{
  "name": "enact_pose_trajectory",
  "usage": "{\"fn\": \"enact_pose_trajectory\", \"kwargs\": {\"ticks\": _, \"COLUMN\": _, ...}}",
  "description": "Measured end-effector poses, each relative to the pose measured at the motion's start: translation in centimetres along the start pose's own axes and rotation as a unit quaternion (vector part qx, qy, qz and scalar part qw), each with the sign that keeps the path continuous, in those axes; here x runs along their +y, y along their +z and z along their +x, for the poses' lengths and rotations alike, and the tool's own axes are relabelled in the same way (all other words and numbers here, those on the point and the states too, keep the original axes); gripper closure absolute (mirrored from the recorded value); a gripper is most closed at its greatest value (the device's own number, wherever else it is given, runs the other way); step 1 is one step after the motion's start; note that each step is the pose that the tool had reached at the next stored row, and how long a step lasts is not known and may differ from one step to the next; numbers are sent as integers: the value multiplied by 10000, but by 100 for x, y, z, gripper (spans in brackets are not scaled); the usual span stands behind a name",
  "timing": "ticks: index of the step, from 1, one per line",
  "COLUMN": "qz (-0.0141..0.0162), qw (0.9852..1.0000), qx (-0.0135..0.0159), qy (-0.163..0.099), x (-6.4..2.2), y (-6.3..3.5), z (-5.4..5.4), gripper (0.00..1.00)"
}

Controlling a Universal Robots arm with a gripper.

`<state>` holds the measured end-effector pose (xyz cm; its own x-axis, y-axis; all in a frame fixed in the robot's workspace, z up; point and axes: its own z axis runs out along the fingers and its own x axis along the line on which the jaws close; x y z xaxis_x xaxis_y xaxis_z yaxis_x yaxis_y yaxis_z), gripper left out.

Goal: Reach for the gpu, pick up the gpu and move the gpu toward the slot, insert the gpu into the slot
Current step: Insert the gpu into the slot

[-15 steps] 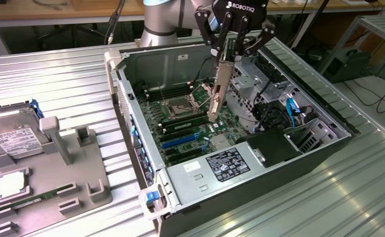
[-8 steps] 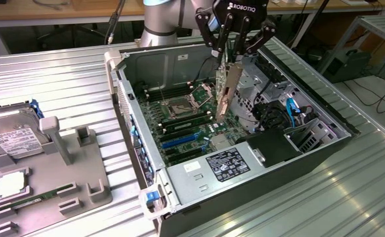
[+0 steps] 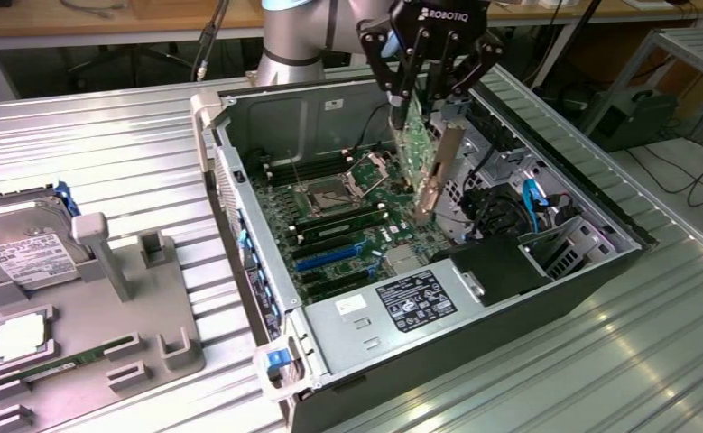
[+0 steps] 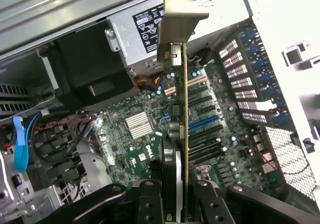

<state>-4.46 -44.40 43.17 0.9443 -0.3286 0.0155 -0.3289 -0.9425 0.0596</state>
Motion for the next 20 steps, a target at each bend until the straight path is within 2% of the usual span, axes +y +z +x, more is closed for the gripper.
{"fn": "enact_pose_trajectory", "kwargs": {"ticks": 3, "qz": 4, "qw": 9996, "qx": 17, "qy": -281, "x": 0, "y": 2, "z": 0, "gripper": 72}}
{"fn": "enact_pose_trajectory", "kwargs": {"ticks": 5, "qz": 9, "qw": 9984, "qx": 34, "qy": -569, "x": 0, "y": 4, "z": 0, "gripper": 72}}
{"fn": "enact_pose_trajectory", "kwargs": {"ticks": 9, "qz": 15, "qw": 9956, "qx": 56, "qy": -937, "x": -1, "y": 7, "z": 0, "gripper": 72}}
{"fn": "enact_pose_trajectory", "kwargs": {"ticks": 11, "qz": 19, "qw": 9926, "qx": 73, "qy": -1216, "x": -1, "y": 9, "z": 0, "gripper": 72}}
{"fn": "enact_pose_trajectory", "kwargs": {"ticks": 15, "qz": 25, "qw": 9876, "qx": 94, "qy": -1568, "x": -1, "y": 11, "z": 0, "gripper": 72}}
{"fn": "enact_pose_trajectory", "kwargs": {"ticks": 17, "qz": 28, "qw": 9846, "qx": 104, "qy": -1745, "x": -1, "y": 12, "z": 0, "gripper": 72}}
{"fn": "enact_pose_trajectory", "kwargs": {"ticks": 20, "qz": 32, "qw": 9792, "qx": 121, "qy": -2023, "x": -1, "y": 14, "z": 0, "gripper": 72}}
